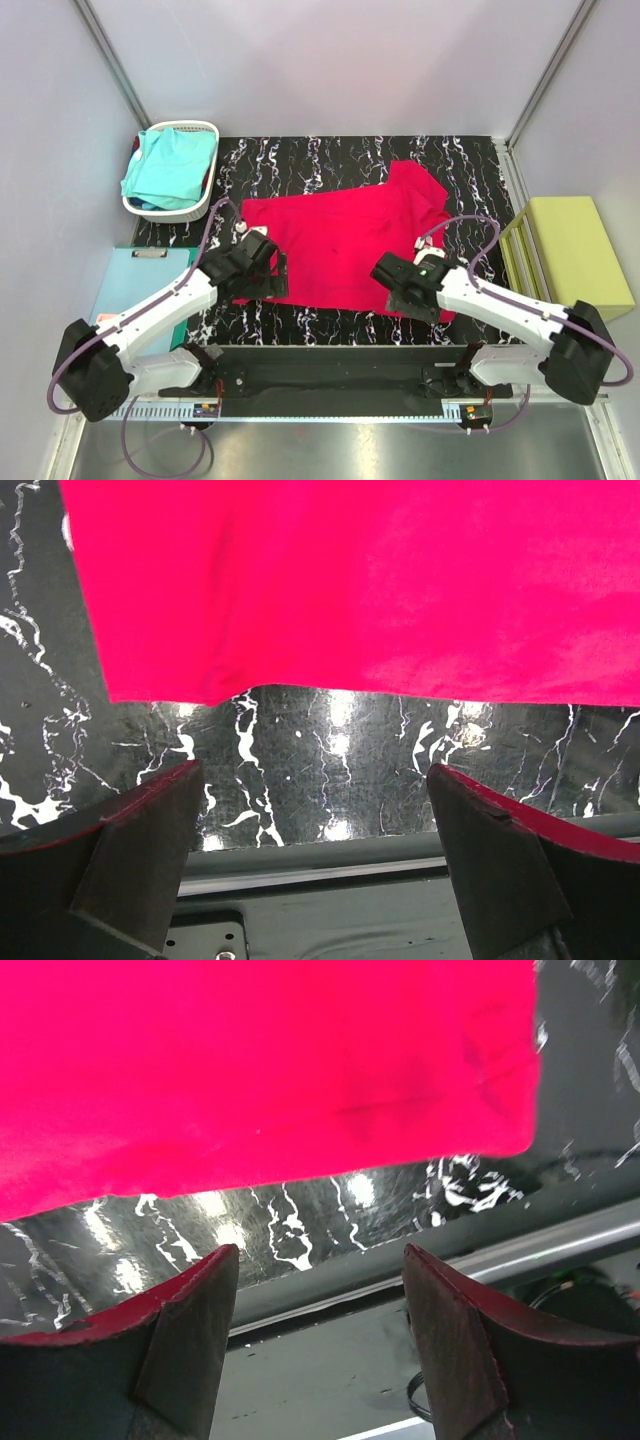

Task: Fold and stack the t-shirts
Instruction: Flatten out the tshirt

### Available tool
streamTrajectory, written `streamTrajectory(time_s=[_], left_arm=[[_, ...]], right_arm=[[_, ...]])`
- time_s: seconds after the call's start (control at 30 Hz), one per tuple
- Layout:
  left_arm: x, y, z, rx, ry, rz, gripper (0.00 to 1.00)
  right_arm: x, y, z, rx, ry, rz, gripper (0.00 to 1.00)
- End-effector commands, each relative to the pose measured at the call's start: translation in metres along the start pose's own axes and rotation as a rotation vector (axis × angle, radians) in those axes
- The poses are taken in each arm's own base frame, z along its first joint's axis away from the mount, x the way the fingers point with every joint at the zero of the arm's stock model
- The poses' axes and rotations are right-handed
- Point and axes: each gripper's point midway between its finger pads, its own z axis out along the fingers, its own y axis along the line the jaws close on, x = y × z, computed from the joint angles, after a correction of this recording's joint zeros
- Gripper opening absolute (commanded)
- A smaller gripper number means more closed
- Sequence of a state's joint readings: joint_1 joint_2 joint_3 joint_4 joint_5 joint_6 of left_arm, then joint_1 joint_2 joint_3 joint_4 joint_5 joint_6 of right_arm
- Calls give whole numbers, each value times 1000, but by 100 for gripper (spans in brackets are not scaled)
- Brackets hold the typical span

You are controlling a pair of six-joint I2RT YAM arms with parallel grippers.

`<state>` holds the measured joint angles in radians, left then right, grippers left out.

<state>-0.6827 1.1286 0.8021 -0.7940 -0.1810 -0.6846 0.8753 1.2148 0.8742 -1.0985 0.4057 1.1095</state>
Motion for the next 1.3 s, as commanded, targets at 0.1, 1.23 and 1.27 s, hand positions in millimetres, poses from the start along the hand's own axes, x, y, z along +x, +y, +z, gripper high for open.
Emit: streamTrajectory(time_s=[0.1, 1.23, 1.27], left_arm=[[-22, -14, -6, 14, -56, 87, 99], [-14, -18, -5, 67, -39, 127, 99], [-14, -18, -5, 67, -41, 123, 99]], right_arm=[[4, -13, 20, 158, -68, 145, 74], [9, -1, 25, 272, -26, 75, 55], [12, 1, 25, 256, -18, 97, 59]])
